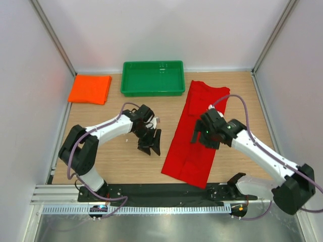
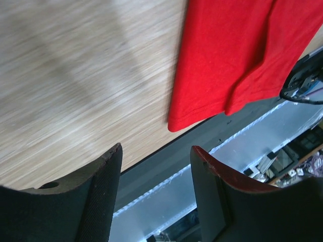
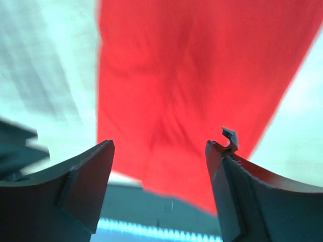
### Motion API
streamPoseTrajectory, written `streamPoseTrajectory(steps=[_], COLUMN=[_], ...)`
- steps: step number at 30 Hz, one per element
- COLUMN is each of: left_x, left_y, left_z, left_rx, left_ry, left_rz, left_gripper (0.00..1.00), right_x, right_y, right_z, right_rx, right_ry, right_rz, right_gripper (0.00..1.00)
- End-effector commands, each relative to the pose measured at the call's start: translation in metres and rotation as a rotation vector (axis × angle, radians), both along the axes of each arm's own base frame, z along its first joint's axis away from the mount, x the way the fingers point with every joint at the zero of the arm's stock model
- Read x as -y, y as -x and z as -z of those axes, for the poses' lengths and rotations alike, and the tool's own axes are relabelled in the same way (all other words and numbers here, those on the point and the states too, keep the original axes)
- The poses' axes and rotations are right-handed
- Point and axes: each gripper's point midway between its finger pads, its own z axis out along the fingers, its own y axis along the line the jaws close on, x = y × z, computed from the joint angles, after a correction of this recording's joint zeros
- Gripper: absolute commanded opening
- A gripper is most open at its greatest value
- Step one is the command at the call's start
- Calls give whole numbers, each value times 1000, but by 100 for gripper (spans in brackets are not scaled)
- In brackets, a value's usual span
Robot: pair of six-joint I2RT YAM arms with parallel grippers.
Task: Fold and stack the t-shirts
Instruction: Fold the tshirt
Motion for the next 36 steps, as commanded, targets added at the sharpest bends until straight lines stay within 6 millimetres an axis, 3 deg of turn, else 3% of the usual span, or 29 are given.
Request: streamPoseTrajectory(steps=[1,4,9,15,32,36], left_x=[18,15,18,19,45,43], left_y=[6,9,28,44,51,50], left_z=[4,11,31,41,52,57], left_rx=[-30,-7,-107,-142,-172,-153], left_ry=[53,27,27,19,25,-4], left_rz=[22,44,42,51,62,48], left_gripper=[57,57,55,54,52,52], right_x=[3,14,33,23,33,34], right_y=[59,83,112,133,157,159], right_z=[19,33,46,68,110,116], right_rx=[-206,-243,-314,-405,-489,-483], right_ry=[-99,-101,-52,-131,-102,-122], right_rz=[90,111,135,138,148,155], right_gripper=[77,71,69,68,62,61])
